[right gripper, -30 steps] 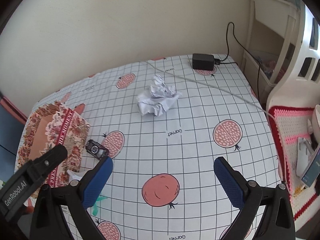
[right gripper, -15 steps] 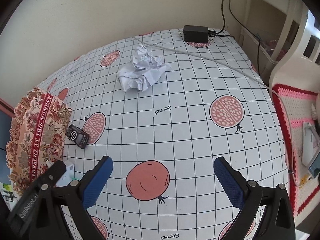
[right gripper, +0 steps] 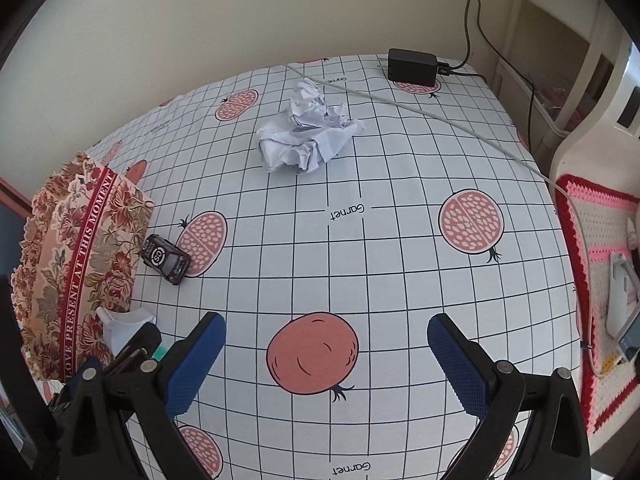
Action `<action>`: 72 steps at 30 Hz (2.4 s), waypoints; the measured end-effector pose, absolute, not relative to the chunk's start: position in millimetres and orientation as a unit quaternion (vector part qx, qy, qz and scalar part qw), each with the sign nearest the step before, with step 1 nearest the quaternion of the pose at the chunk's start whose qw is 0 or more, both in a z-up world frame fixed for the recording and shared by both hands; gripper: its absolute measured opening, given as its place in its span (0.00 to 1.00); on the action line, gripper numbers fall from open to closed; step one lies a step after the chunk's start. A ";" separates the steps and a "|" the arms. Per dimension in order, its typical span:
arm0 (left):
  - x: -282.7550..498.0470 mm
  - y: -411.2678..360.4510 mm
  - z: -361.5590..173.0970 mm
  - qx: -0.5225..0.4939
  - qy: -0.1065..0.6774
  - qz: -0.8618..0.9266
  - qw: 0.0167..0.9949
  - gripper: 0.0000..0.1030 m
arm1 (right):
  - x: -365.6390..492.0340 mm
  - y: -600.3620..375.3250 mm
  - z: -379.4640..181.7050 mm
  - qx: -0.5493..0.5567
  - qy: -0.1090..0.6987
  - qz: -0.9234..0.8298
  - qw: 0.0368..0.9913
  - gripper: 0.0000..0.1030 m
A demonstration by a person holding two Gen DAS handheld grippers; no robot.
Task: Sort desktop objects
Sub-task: 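Grasp the white plastic piece with the left tool, then hold the white piece with the left tool while the right tool grasps the green figure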
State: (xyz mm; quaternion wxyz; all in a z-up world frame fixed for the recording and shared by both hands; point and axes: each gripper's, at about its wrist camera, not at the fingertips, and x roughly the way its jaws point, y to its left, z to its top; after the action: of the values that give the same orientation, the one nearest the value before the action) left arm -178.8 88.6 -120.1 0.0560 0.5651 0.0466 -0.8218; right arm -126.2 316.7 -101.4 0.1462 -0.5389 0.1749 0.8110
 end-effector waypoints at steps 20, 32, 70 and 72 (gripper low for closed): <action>-172.2 90.4 -128.1 0.563 0.006 -0.825 0.051 0.34 | -128.3 299.1 -101.1 -0.543 0.181 0.811 0.123 0.99; -155.1 77.8 -123.7 0.575 0.015 -0.818 0.028 0.22 | -121.3 272.3 -103.6 -0.556 0.193 0.803 0.097 0.99; -105.7 -10.5 -106.9 0.585 0.143 -0.798 0.019 0.21 | -119.2 175.2 -141.6 -0.597 0.165 0.784 0.027 0.67; -107.1 -12.7 -109.7 0.587 0.146 -0.796 0.022 0.21 | -121.0 171.5 -144.1 -0.598 0.163 0.784 0.026 0.64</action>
State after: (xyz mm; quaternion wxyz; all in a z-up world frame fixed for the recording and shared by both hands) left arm -107.1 -12.7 -109.7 0.0217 0.5870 0.1460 -0.7960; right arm -121.0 171.5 -144.1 0.0258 -0.5984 0.1634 0.7840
